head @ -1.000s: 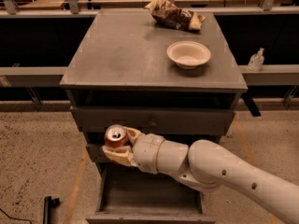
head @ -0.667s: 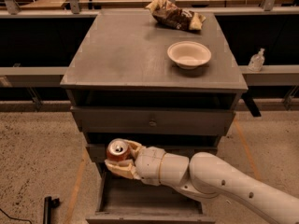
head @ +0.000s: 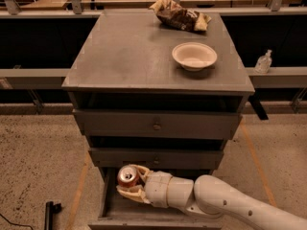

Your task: Place coke can into bottom drawer

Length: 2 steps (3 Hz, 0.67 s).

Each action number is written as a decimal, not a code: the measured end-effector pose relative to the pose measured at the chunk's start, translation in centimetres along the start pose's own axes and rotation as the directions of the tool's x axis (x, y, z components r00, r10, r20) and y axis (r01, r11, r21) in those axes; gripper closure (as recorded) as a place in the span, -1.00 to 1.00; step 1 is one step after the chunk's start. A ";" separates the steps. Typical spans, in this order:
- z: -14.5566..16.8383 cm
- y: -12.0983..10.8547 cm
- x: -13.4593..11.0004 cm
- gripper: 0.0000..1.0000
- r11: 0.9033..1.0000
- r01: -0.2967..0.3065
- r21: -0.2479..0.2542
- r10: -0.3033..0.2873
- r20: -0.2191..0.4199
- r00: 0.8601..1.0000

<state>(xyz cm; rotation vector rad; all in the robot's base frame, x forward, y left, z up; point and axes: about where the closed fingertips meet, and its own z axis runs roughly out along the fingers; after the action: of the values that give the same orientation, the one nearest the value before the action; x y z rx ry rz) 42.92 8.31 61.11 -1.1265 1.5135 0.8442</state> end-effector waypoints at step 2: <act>1.4 -0.8 7.8 1.00 1.000 -0.003 -0.016 0.002 -0.073 0.997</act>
Offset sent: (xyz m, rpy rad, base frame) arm 0.0096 -0.0051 -0.0615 -0.0531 0.0135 0.0086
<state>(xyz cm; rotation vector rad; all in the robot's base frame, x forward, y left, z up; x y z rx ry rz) 43.84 7.58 53.21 -1.1781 1.5708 0.8261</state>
